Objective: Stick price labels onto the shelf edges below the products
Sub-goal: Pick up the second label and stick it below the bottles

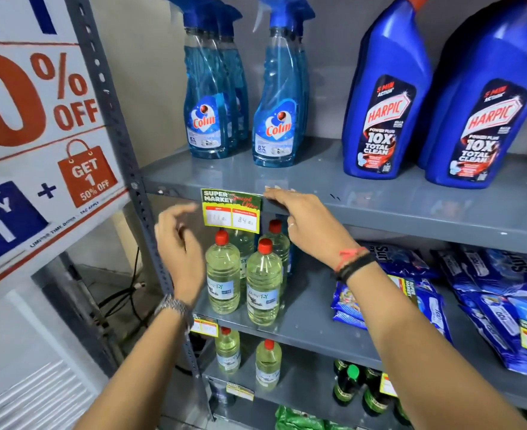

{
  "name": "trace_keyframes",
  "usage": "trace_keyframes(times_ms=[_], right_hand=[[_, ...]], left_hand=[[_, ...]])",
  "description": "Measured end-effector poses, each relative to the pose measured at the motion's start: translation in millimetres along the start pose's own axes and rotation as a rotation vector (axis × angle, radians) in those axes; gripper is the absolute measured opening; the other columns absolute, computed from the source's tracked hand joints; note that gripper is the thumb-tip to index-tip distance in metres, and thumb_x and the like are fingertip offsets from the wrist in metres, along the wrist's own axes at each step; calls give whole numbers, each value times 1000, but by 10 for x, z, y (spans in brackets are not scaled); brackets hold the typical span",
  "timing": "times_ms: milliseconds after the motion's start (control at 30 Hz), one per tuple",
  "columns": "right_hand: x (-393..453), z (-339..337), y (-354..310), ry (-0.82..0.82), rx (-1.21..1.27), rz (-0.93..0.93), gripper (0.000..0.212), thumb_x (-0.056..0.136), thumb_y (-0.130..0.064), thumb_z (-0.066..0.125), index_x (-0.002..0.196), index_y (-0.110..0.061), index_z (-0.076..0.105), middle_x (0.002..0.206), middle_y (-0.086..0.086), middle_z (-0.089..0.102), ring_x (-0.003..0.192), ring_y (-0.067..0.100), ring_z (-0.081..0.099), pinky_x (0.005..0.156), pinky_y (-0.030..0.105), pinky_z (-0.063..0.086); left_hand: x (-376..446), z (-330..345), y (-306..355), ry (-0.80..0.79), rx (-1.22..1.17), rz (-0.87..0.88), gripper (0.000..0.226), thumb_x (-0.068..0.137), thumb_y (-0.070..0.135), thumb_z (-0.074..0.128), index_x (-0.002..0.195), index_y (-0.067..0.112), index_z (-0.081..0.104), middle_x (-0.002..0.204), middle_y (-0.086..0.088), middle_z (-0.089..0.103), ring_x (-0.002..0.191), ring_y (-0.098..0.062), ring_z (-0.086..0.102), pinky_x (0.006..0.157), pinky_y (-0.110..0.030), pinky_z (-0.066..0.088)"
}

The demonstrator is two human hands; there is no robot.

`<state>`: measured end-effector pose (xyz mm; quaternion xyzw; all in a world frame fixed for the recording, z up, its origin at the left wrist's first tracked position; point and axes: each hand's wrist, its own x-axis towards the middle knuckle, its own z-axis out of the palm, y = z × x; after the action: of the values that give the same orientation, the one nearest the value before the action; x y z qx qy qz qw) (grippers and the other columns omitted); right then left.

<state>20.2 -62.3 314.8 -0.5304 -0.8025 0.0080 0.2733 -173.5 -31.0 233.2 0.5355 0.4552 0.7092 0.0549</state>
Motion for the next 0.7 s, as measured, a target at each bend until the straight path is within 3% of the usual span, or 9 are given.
trace_keyframes(times_ms=[100,167,233,333,433,567,633,700], right_hand=[[-407,60,234,138,-2,-76,58,79,12,39,131,-13,48,143,-2,47,136,9,35,119,26,18],[-711,201,463,217,-13,-73,51,79,9,43,125,-11,55,136,-2,54,132,9,41,117,26,23],[-1007,384,723,203,22,16,47,79,7,44,119,-11,59,130,0,60,126,10,47,112,29,29],[-1413,632,1112,110,99,317,43,81,4,44,117,-13,61,123,4,65,119,16,55,104,31,38],[-1723,826,1462,124,129,669,32,84,-1,50,109,-13,65,112,8,70,104,24,63,93,32,47],[-1980,951,1866,266,269,1094,17,83,-5,55,89,-11,71,97,13,74,94,29,66,89,40,51],[-2063,957,2062,317,423,1254,28,80,-2,54,68,-21,70,92,13,73,89,32,66,86,46,53],[-2091,950,2293,420,651,1403,27,84,-3,51,75,-18,71,99,20,72,83,31,66,75,42,57]], left_hand=[[-566,168,-171,-129,-132,-157,44,76,-10,33,97,21,55,99,0,61,98,-17,57,90,-27,45],[-892,329,-259,-277,-143,-231,43,79,-6,34,97,25,56,100,5,62,97,-6,57,88,-21,45],[-1156,545,-333,-425,-147,-295,38,81,-1,35,100,23,58,103,1,65,92,-10,59,84,-25,47],[-1508,928,-371,-634,-149,-344,34,89,-6,40,104,18,59,100,-1,69,81,-2,59,77,-18,46],[-1811,1275,-335,-812,-188,-400,33,89,-8,41,109,12,59,100,2,70,89,12,60,83,-9,45],[-2104,1661,-307,-948,-190,-454,33,89,-7,44,113,10,58,103,4,68,91,-3,62,72,0,40],[-2164,1779,-283,-964,-200,-478,31,90,-6,44,114,7,59,104,2,68,93,-9,62,71,1,40],[-2215,1893,-291,-975,-219,-513,30,90,-7,43,114,3,58,103,1,66,93,-5,61,71,3,40]])
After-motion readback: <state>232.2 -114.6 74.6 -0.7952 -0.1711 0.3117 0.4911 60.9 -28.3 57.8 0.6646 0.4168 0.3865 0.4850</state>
